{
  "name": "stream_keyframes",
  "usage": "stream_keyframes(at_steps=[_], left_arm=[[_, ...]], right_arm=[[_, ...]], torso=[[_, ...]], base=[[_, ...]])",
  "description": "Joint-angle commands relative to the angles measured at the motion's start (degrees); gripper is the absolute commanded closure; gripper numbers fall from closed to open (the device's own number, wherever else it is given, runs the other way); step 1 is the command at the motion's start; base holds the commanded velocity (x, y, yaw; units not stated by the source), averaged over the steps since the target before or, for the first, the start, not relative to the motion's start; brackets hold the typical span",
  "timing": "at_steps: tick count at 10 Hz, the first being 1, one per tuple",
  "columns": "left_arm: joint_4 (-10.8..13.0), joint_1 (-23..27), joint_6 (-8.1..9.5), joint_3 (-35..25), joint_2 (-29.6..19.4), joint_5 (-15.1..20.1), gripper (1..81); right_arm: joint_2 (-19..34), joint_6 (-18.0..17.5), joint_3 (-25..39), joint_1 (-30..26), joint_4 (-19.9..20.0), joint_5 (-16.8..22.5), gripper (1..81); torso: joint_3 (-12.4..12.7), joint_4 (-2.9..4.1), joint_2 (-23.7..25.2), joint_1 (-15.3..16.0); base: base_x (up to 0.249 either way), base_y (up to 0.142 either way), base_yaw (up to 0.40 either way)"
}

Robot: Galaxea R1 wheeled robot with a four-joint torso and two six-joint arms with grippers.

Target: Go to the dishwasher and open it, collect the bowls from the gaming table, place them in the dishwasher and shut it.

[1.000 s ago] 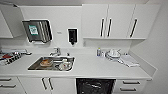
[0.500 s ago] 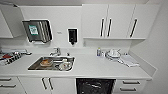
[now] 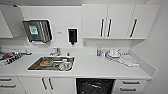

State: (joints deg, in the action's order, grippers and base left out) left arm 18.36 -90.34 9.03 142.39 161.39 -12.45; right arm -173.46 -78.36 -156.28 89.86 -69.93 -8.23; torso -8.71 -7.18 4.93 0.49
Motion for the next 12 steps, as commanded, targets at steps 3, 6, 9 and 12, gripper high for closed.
stream_keyframes(at_steps=[3, 6, 9, 12], left_arm=[[-3.5, 1.6, 0.11, 0.2, -0.9, 2.3, 1.0], [-3.9, 1.6, 0.11, 0.2, -0.3, 2.3, 1.0], [-4.9, 1.7, 0.02, 0.5, -0.2, 2.2, 1.0], [-5.5, 1.9, 0.02, 3.9, 2.3, 2.2, 1.0]], right_arm=[[-1.1, 39.9, -0.8, -1.7, 40.4, 3.2, 1.0], [-2.2, 59.4, -1.5, -0.1, 56.2, 2.5, 1.0], [-0.6, 63.9, -0.8, -2.3, 59.6, 3.1, 1.0], [-0.6, 63.8, -0.9, -3.2, 59.6, 3.1, 1.0]], torso=[[0.0, 0.00, 0.0, 0.0], [0.0, 0.00, 0.0, 0.0], [0.0, 0.00, 0.0, 0.0], [0.0, 0.00, 0.0, 0.0]], base=[[0.000, 0.000, 0.000], [0.000, 0.000, 0.000], [0.000, 0.000, 0.000], [0.000, 0.000, 0.000]])
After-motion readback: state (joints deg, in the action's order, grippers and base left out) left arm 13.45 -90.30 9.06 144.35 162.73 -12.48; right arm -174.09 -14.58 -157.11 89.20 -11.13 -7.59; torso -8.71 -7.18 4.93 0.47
